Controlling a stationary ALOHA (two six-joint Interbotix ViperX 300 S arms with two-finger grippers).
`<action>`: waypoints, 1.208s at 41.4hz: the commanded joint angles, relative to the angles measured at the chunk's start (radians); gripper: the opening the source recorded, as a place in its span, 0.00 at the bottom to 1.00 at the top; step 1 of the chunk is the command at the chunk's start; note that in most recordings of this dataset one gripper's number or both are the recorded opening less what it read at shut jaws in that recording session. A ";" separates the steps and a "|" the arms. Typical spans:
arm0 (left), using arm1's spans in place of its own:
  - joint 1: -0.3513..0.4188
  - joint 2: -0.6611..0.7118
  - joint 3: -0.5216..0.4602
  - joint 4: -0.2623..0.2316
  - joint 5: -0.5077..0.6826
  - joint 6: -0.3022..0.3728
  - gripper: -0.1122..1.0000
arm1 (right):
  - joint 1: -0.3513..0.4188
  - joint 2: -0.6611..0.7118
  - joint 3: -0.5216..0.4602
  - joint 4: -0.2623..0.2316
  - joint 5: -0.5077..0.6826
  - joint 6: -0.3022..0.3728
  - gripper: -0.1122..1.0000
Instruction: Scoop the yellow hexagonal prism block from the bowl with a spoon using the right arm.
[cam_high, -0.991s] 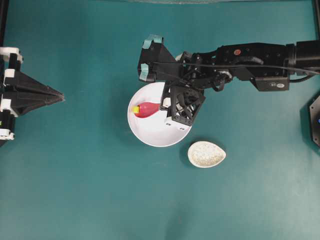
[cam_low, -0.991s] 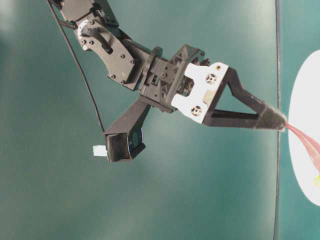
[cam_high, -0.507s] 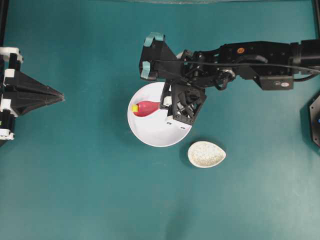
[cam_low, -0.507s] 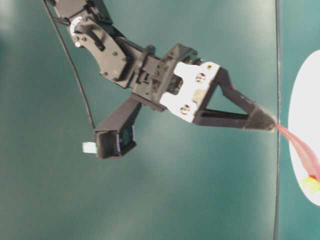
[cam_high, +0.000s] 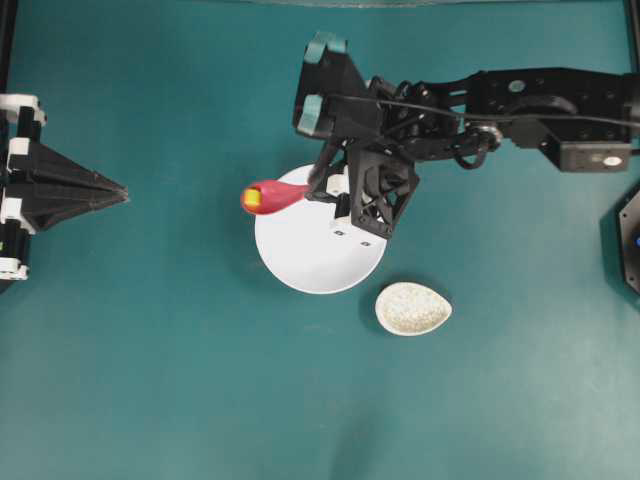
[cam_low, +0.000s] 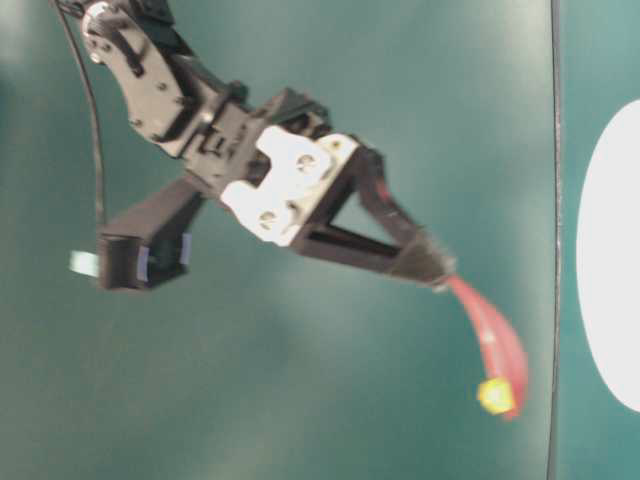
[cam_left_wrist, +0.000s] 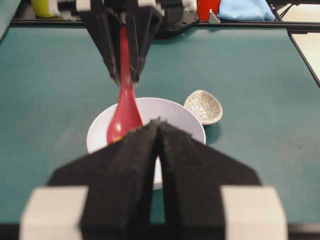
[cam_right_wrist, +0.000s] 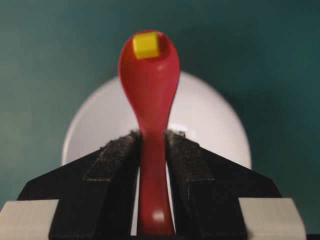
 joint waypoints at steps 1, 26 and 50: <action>0.000 0.005 -0.029 0.003 -0.005 -0.003 0.10 | 0.000 -0.060 -0.003 -0.006 -0.051 -0.006 0.31; 0.000 0.005 -0.029 0.003 -0.005 -0.008 0.10 | 0.000 -0.305 0.209 -0.017 -0.334 -0.009 0.31; 0.000 0.003 -0.029 0.002 -0.005 -0.008 0.10 | 0.000 -0.483 0.325 -0.015 -0.314 0.008 0.31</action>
